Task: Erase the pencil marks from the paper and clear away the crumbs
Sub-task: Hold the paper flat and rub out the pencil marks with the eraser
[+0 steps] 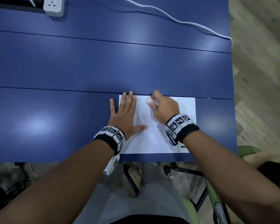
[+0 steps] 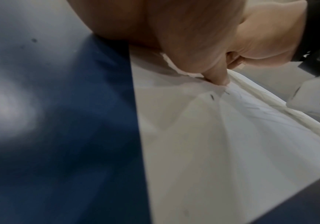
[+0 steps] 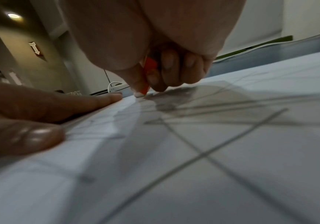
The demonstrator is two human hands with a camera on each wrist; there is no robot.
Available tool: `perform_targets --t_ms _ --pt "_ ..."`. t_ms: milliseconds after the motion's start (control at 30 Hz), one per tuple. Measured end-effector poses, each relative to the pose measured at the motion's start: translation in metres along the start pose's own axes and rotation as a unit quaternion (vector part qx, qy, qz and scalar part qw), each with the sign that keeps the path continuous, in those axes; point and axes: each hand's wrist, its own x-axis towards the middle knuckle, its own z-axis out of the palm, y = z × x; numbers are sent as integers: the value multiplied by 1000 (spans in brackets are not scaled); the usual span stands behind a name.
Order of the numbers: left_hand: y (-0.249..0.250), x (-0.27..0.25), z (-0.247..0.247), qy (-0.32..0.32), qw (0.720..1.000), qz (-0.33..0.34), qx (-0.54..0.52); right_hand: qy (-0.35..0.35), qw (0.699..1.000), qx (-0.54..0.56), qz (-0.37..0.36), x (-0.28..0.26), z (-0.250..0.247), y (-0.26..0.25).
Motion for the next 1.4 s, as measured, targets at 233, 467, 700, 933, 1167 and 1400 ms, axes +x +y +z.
perform_targets --t_ms 233,467,700,933,1167,1400 --pt "0 0 0 -4 1000 -3 9 -30 998 -11 -48 -15 9 -7" --pt "-1 0 0 -2 1000 -3 8 -17 1000 9 -21 -18 12 -11" --pt "-1 0 1 4 1000 -3 11 7 999 11 32 -10 10 -5" --pt "0 1 -1 1 1000 8 12 5 999 -11 40 -6 5 -8" --pt "-1 1 1 10 1000 9 12 -7 999 -33 41 -9 6 -15" --pt "1 2 4 25 1000 -6 -7 12 999 -37 18 -6 9 -13"
